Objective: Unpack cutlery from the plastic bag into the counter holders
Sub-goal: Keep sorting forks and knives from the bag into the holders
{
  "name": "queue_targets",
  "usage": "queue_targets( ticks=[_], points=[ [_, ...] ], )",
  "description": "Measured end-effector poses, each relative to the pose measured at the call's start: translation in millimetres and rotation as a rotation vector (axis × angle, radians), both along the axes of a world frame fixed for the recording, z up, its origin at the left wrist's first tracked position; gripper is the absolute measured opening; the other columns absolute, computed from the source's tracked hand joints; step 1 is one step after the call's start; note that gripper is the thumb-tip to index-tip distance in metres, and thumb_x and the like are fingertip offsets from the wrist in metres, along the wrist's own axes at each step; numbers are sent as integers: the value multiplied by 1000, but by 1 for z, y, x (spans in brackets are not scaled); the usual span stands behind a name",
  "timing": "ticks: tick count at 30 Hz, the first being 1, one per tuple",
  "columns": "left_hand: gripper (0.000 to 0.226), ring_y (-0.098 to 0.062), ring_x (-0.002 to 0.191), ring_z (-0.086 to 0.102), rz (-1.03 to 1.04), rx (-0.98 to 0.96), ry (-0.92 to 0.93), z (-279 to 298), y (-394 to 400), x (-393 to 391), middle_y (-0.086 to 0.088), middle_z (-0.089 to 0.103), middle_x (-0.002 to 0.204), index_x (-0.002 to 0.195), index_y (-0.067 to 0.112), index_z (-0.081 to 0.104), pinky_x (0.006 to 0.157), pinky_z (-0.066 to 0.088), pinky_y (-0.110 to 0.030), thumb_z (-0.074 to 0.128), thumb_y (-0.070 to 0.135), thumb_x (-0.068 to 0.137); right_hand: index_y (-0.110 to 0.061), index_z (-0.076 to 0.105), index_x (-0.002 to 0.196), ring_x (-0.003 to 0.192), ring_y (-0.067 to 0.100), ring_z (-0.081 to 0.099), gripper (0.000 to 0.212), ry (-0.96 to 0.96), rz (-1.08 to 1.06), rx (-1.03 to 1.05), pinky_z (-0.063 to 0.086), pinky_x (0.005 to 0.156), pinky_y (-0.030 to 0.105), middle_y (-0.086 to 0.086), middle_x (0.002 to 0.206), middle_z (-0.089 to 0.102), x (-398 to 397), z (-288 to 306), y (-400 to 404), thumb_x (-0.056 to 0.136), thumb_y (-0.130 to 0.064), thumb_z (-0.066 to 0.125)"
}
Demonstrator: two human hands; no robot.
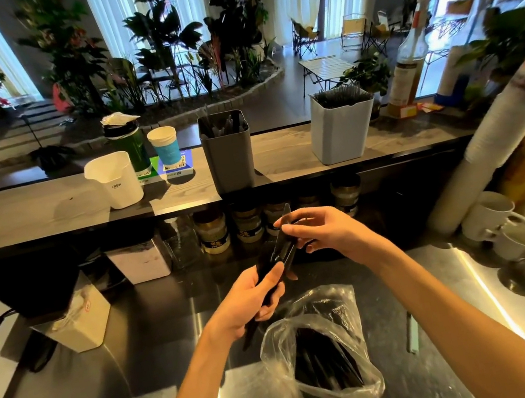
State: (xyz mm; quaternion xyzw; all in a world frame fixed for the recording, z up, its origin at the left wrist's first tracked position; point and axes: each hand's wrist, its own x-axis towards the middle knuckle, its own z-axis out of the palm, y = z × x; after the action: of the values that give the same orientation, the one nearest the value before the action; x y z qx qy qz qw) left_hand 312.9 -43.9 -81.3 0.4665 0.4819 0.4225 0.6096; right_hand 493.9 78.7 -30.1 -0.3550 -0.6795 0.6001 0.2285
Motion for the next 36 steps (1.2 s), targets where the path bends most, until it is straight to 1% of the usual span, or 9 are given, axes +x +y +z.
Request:
queue_targets(
  ticks=[2, 6, 10, 14, 20, 27, 31, 33, 36],
  points=[
    [41, -9, 42, 35, 5, -18, -58, 1, -2, 2, -3, 47, 64, 93, 4, 59, 40, 26, -22, 54, 44, 98, -23, 75, 116, 97, 19, 71, 26, 64, -22, -27, 56, 76, 23, 4, 107, 76, -2, -2, -2, 92, -31, 72],
    [40, -9, 42, 34, -7, -11, -150, 1, -1, 3, -5, 45, 67, 113, 1, 60, 40, 26, -22, 48, 38, 104, -19, 76, 115, 93, 16, 70, 25, 154, -51, -78, 56, 77, 23, 5, 107, 76, -3, -6, -4, 92, -28, 72],
    [37, -9, 42, 35, -37, 19, -161, 4, -2, 0, -5, 40, 66, 108, 4, 60, 40, 28, -21, 47, 38, 105, -14, 75, 117, 96, 10, 72, 26, 207, -79, -92, 54, 74, 18, 2, 106, 77, -6, -1, -5, 93, -24, 70],
    [38, -9, 42, 32, -44, 44, -159, 5, -2, -4, -4, 38, 66, 108, 2, 60, 41, 22, -24, 45, 37, 105, -11, 73, 119, 104, 16, 72, 28, 257, -99, -96, 55, 76, 18, 8, 113, 76, -7, 4, -1, 94, -20, 69],
    [46, -8, 43, 24, -13, 61, -173, 4, -1, -9, -5, 37, 68, 119, -4, 57, 45, 15, -26, 42, 37, 106, -9, 75, 112, 94, 13, 71, 21, 293, -116, -119, 54, 71, 19, 7, 106, 76, -6, 15, 7, 95, -17, 66],
    [49, -9, 43, 17, 21, 70, -311, 5, -1, -8, -6, 28, 65, 129, 1, 56, 42, 15, -25, 35, 39, 108, -9, 72, 118, 105, 17, 71, 26, 285, -48, -98, 56, 82, 21, 8, 112, 75, -4, 18, 9, 92, -12, 69],
    [48, -11, 44, 16, 17, 74, -321, 4, 0, -9, -6, 32, 66, 130, 1, 56, 42, 15, -25, 35, 39, 108, -8, 74, 113, 95, 16, 70, 22, 230, -94, -92, 56, 81, 24, 9, 106, 76, -6, 12, 8, 92, -15, 69],
    [48, -12, 44, 16, 31, 76, -312, 4, 0, -11, -6, 33, 66, 131, 2, 56, 42, 15, -26, 36, 38, 108, -5, 73, 113, 101, 18, 71, 24, 338, -205, -104, 56, 88, 28, 10, 106, 76, -5, 15, 12, 92, -17, 70],
    [43, -14, 46, 15, 67, 85, -274, 4, 0, -13, -6, 35, 66, 129, 2, 57, 44, 14, -27, 39, 35, 108, -4, 69, 112, 97, 18, 74, 23, 589, -389, -234, 60, 85, 29, 6, 96, 77, -3, 27, 19, 92, -15, 69]
  ],
)
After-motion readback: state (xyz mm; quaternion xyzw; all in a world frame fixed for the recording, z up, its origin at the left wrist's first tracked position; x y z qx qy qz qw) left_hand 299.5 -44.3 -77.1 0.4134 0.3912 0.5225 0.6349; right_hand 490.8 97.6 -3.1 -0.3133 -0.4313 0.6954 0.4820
